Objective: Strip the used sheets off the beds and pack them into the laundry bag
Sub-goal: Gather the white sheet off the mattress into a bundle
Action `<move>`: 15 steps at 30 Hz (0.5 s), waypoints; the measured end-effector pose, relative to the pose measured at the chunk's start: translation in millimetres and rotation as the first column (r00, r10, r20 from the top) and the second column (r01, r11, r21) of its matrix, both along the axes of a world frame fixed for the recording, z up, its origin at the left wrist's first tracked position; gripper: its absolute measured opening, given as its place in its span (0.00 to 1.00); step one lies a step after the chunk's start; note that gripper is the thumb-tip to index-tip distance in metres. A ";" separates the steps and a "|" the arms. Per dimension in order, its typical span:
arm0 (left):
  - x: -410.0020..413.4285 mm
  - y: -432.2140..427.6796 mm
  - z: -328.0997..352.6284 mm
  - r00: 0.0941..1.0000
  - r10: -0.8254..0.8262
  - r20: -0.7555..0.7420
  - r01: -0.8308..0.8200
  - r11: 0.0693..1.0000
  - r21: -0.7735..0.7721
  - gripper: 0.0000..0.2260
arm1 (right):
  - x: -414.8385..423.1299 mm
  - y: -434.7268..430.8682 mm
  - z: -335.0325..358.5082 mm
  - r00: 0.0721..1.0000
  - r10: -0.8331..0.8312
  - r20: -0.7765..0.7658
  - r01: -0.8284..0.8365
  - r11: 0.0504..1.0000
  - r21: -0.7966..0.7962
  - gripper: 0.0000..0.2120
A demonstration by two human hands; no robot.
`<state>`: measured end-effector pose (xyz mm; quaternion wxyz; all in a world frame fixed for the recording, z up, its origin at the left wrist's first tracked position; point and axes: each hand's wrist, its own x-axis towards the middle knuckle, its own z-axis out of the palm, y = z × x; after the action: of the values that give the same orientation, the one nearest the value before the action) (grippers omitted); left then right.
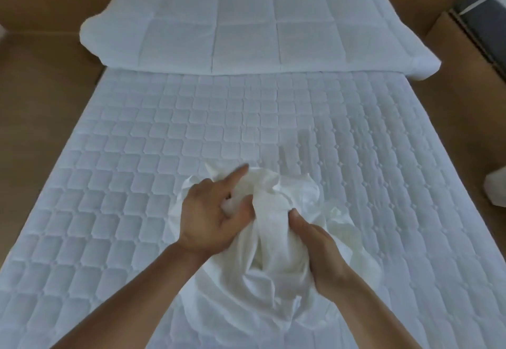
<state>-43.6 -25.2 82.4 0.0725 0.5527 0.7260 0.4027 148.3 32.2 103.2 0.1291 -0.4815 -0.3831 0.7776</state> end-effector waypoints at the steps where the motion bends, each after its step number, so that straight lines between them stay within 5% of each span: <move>1: 2.4 -3.8 -9.6 0.994 -0.018 -0.108 0.014 0.999 -0.033 0.19 | 5.3 -5.4 -3.1 0.997 0.019 0.076 -0.021 1.000 0.023 0.19; 3: 9.5 -9.0 -26.6 0.969 -0.049 -0.243 -0.018 0.964 -0.267 0.24 | 15.8 -12.1 -13.2 0.944 0.057 0.325 -0.104 0.987 0.126 0.20; 6: 27.8 -19.2 -51.3 0.928 -0.139 -0.345 -0.093 0.811 -0.577 0.29 | 35.1 -20.0 -39.6 0.690 -0.097 0.718 -0.261 0.891 0.371 0.22; 9: 38.8 -15.7 -61.6 0.935 -0.087 -0.344 -0.091 0.878 -0.470 0.21 | 39.3 -30.1 -49.7 0.570 -0.385 0.726 -0.258 0.755 0.602 0.17; 11: 40.9 -8.0 -70.4 0.943 -0.036 -0.332 -0.099 0.919 -0.382 0.15 | 32.8 -32.8 -55.4 0.661 -0.479 0.578 -0.349 0.485 0.802 0.31; 13: 41.3 -0.2 -74.6 0.990 0.015 -0.139 -0.082 0.868 -0.489 0.26 | 24.0 -30.8 -68.3 0.701 -0.333 0.630 -0.550 0.310 0.776 0.40; 15: 41.5 -1.4 -87.1 0.988 0.146 0.048 -0.091 0.807 -0.584 0.38 | 20.6 -19.6 -91.2 0.610 -0.134 0.781 -0.696 0.381 0.609 0.46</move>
<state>-2.1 -26.6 -4.8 0.2452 0.4390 0.8431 0.1907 168.8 12.6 11.9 0.0436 -0.5191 -0.8296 0.2010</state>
